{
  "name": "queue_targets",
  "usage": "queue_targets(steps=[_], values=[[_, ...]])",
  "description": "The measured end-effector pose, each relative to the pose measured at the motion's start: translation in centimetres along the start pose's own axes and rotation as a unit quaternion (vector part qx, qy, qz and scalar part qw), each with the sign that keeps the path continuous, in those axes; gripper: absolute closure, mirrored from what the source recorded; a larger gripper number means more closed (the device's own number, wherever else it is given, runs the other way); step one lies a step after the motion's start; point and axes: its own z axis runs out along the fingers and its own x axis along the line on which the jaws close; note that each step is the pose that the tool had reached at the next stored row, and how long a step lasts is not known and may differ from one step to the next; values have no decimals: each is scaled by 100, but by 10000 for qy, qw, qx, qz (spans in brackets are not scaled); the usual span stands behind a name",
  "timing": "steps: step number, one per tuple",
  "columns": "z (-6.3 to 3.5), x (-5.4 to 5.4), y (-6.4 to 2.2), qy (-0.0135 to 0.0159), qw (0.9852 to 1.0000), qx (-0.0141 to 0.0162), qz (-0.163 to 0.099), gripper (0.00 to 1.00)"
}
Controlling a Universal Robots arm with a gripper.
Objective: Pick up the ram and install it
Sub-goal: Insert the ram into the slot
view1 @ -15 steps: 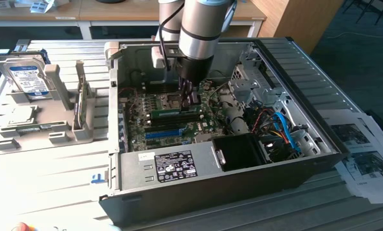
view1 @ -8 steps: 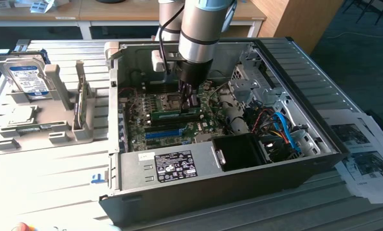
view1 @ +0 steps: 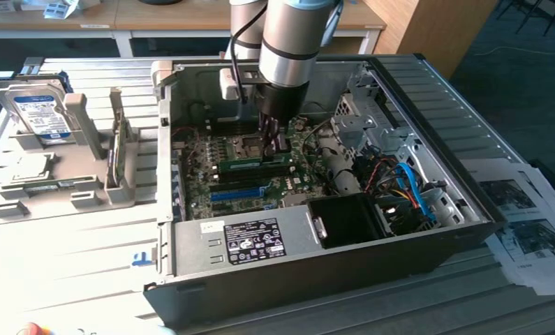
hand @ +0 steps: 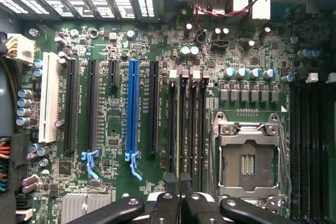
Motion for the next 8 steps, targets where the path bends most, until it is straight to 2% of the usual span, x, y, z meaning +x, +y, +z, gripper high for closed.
queue_targets(steps=[8], values=[[-7, 0, 0, 1, 10000, -1, 0, 88]])
